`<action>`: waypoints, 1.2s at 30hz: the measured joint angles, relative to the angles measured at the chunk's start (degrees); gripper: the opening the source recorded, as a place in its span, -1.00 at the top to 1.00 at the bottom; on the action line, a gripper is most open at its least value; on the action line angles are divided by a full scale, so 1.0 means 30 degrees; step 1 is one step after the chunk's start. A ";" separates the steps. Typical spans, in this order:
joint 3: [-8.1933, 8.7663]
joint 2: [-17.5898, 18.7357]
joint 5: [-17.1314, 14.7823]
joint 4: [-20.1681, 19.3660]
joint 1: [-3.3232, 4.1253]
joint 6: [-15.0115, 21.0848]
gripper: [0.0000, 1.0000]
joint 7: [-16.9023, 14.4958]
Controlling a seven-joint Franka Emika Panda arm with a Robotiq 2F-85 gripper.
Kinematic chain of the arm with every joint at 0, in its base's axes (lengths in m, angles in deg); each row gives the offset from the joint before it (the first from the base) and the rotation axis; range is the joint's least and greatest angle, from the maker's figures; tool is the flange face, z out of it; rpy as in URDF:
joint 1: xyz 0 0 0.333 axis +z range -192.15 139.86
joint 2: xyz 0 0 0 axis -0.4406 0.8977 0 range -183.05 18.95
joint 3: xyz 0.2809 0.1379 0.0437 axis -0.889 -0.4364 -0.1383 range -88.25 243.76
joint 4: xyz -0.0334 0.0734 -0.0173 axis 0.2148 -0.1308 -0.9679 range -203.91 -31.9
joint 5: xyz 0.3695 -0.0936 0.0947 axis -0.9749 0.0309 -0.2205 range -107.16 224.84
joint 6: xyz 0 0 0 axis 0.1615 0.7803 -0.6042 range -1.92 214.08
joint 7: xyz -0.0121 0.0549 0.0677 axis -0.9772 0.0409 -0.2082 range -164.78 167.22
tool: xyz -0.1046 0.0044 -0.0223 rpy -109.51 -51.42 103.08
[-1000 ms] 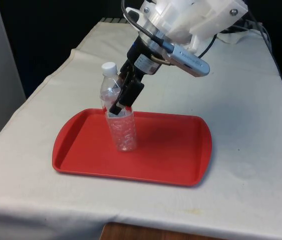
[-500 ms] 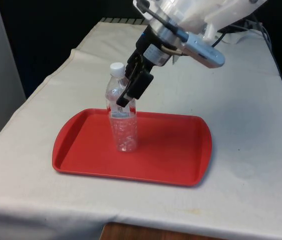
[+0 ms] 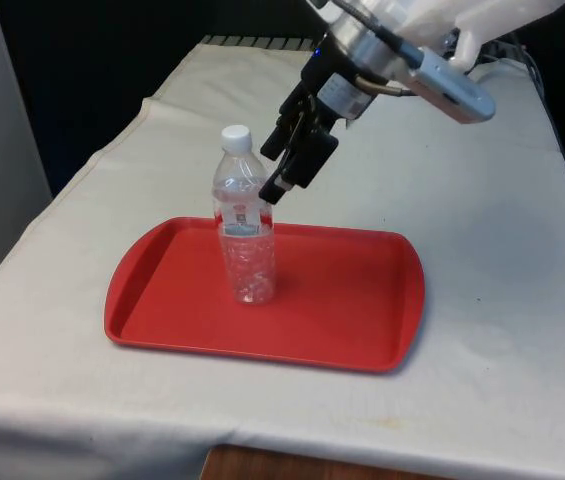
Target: Place the bottle upright on the tray.
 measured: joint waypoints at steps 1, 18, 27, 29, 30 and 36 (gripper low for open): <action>-0.0057 0.0000 0.0000 0.0076 0.0019 -0.0134 -1.00 0.0019; -0.0267 -0.0745 0.0000 0.0554 0.0095 -0.1776 -1.00 -0.0172; -0.0325 -0.1127 0.0000 0.0879 0.0095 -0.2521 -1.00 -0.0420; -0.0344 -0.1222 0.0000 0.0974 0.0095 -0.2712 -1.00 -0.0420; -0.0363 -0.1261 -0.0019 0.0993 0.0076 -0.2731 -1.00 -0.0439; -0.0420 -0.1471 -0.0306 0.1012 0.0038 -0.2750 -1.00 -0.0439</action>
